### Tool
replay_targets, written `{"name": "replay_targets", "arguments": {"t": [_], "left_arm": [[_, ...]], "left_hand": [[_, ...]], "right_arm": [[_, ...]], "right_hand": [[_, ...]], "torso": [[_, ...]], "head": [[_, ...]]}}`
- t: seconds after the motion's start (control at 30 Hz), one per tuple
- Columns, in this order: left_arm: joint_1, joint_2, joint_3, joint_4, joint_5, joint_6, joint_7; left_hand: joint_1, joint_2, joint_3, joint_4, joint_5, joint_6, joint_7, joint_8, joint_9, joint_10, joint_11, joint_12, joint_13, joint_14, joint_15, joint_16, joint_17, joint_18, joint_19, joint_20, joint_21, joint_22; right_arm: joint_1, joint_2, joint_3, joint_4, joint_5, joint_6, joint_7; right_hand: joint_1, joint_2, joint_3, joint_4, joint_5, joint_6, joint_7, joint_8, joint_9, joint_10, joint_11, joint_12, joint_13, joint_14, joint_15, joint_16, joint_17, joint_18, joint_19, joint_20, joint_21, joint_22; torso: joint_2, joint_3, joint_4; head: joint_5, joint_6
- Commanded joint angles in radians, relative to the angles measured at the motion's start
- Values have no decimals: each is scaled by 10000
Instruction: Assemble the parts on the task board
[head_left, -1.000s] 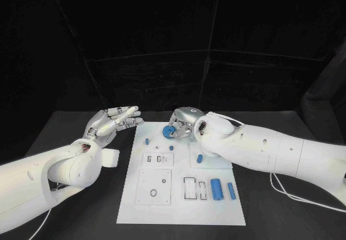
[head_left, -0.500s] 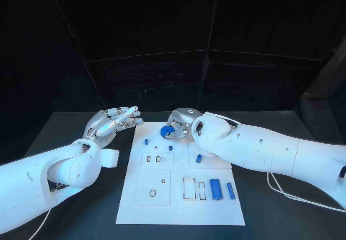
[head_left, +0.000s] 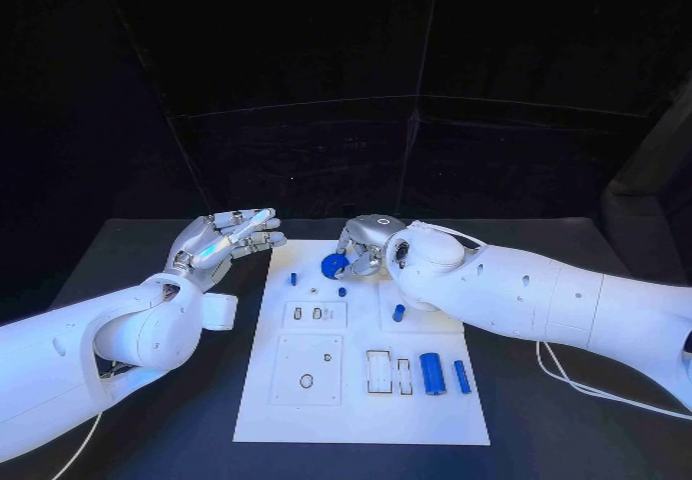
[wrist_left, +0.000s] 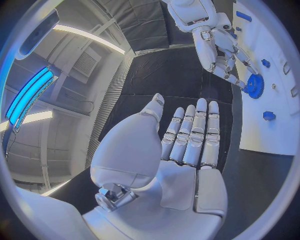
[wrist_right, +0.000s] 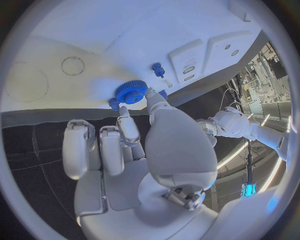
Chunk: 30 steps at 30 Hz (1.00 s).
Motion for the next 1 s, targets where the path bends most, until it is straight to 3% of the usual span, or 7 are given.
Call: {"name": "replay_targets", "arguments": {"t": [0.03,0.33,0.5,0.63,0.77,0.9,1.0], "left_arm": [[18,-6,9,22,-52,17,33],[18,-21,9,15,-52,4,27],[19,-67,9,31,-52,66,15],[21,-106,9,34,-52,201,-22],[22,-103,9,21,-52,309,-44],[21,-63,9,0,-53,412,-76],[20,-32,8,-26,-53,471,-99]], "left_hand": [[82,17,-3,-43,-40,-34,11,-52,-5,8,-9,-60,-2,71,8,-67,-17,153,93,4,-34,-15],[73,25,-6,-48,-41,-46,20,-62,-7,-5,-3,-71,-4,71,10,-76,-19,152,99,3,-39,-17],[72,27,-7,-51,-40,-46,20,-63,-7,-6,-3,-73,-4,70,11,-79,-20,152,100,4,-41,-18],[53,51,-15,-70,-41,11,4,-42,4,59,-19,-53,6,107,0,-85,-19,154,122,-1,-54,-21],[27,84,-32,-105,-41,101,-25,-17,13,170,-52,-30,12,188,-25,-86,-13,158,175,-19,-66,-23],[6,119,-51,-142,-41,205,-54,8,18,303,-89,-2,15,315,-65,-65,0,164,270,-51,-58,-15],[-5,150,-67,-178,-40,303,-80,28,20,445,-128,28,18,473,-114,-27,20,166,400,-95,-28,-3]], "right_arm": [[22,-23,1,8,-112,-123,-100],[20,-369,-2,294,63,-1245,171],[21,-1391,-5,987,1434,-2084,1035],[23,-2573,-9,1431,3322,-1792,2164],[23,-3358,-12,1572,4097,-1402,2886],[11,-3844,-17,1478,4393,-1074,3297],[-105,-3993,-19,1350,4469,-954,3452]], "right_hand": [[40,77,-94,57,-24,-14,5,-15,-11,6,73,54,9,656,75,50,712,-85,10,42,36,9],[210,229,-229,241,203,-124,36,-4,-6,73,104,175,129,655,107,45,712,-83,5,72,40,7],[485,394,-203,173,799,86,-28,84,22,157,43,296,252,640,59,13,650,-79,-1,39,38,-3],[805,367,-199,-56,811,110,-32,72,10,201,34,402,363,639,44,6,654,-80,-8,19,36,1],[1066,334,-221,-269,775,41,-6,27,-5,206,52,463,424,676,59,73,838,-90,1,27,54,46],[1147,307,-256,-347,821,2,4,6,-11,200,61,468,429,682,67,84,870,-97,12,33,69,81],[1186,302,-270,-384,852,-19,10,-3,-13,183,65,449,413,683,71,86,878,-99,16,37,74,93]], "torso": [[9,3,-15],[2,18,-15],[-25,7,-43],[-40,16,-158],[-58,43,-263],[-58,88,-322],[-40,109,-323]], "head": [[23,-19],[-19,47],[-63,81],[-49,130],[-15,161],[-15,205],[-66,214]]}}
